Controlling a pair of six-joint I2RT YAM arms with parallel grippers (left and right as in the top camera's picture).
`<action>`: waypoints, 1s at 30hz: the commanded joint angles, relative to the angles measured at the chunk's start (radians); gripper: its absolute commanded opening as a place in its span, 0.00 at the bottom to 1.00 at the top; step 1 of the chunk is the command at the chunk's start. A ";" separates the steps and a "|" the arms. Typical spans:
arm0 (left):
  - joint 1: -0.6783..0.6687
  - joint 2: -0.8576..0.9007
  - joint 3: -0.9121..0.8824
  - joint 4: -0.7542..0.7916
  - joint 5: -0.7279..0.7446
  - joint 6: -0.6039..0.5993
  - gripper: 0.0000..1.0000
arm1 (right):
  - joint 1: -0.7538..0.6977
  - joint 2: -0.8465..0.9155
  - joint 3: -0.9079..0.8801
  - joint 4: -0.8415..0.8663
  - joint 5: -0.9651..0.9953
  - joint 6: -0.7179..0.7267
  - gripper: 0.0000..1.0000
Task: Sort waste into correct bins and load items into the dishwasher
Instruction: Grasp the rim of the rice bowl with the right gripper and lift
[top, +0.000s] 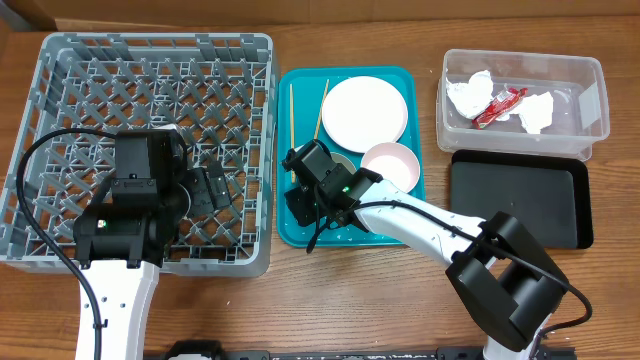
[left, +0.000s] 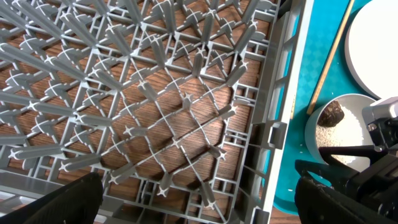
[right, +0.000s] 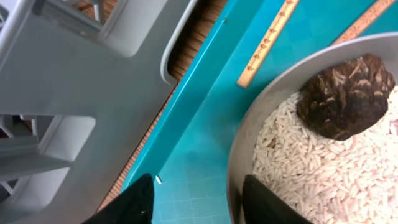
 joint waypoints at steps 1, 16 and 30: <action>0.003 0.000 0.019 -0.001 0.010 -0.013 1.00 | 0.002 0.011 0.002 0.003 0.011 0.000 0.43; 0.003 0.000 0.019 -0.002 0.010 -0.013 1.00 | 0.002 0.044 0.002 -0.010 0.021 0.000 0.34; 0.004 0.000 0.019 0.000 0.010 -0.013 1.00 | 0.002 0.043 0.006 -0.043 0.066 -0.001 0.12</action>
